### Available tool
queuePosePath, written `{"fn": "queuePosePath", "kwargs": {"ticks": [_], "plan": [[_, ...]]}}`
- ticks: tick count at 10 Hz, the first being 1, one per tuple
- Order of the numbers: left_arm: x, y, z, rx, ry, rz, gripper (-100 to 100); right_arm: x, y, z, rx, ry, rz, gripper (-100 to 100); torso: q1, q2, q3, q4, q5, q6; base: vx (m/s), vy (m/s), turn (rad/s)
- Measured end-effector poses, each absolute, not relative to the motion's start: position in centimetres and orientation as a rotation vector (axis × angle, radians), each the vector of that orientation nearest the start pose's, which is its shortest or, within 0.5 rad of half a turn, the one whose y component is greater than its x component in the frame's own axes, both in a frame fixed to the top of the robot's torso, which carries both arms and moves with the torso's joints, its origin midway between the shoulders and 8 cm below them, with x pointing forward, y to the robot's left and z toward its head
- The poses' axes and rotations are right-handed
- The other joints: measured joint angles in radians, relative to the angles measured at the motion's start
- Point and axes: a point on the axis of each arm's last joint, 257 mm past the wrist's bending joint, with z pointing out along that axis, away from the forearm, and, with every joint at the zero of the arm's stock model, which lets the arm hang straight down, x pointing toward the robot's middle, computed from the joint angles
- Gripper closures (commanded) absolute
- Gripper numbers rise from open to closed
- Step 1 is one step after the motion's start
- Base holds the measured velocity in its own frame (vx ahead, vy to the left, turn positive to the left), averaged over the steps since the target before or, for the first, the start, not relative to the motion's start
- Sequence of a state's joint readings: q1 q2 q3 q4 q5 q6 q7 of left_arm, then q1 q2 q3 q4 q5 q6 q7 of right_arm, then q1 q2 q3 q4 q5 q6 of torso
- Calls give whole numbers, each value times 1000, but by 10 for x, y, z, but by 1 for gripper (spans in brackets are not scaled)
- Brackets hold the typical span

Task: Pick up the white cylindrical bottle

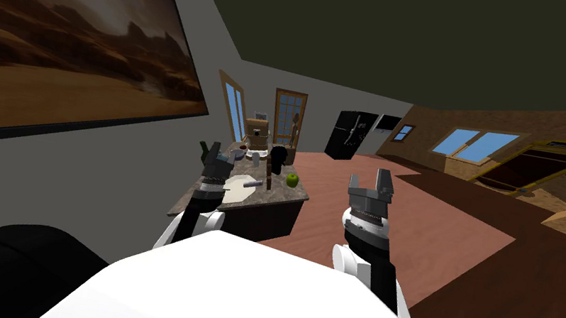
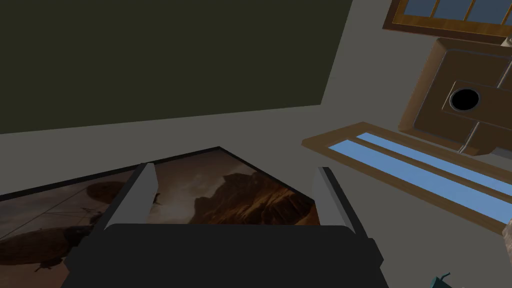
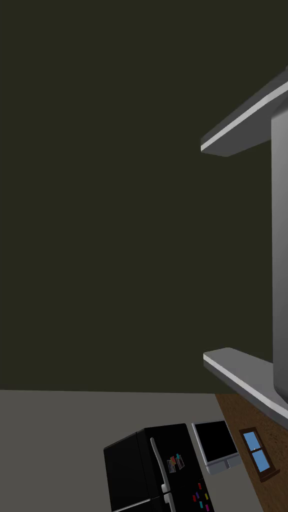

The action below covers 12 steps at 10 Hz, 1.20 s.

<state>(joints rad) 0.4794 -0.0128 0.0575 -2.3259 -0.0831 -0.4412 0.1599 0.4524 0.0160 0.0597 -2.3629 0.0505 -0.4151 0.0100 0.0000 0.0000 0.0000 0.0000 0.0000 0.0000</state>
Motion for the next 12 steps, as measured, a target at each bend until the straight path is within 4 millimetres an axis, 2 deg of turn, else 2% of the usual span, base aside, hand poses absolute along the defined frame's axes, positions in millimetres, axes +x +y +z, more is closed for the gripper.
{"fn": "queuePosePath", "kwargs": {"ticks": [6, 12], "plan": [[360, 303, 13, -718, 741, -1321, -100, 346, -250, 60, 609, 601, 1344, 0, -2, 1, 1, 0, 0, 0, -21, -30, -9], [376, 342, -34, -884, 875, -1261, -100, 346, -250, 60, 609, 601, 1344, 0, -3, 1, 1, 0, -1, 0, -19, -44, -11]]}}
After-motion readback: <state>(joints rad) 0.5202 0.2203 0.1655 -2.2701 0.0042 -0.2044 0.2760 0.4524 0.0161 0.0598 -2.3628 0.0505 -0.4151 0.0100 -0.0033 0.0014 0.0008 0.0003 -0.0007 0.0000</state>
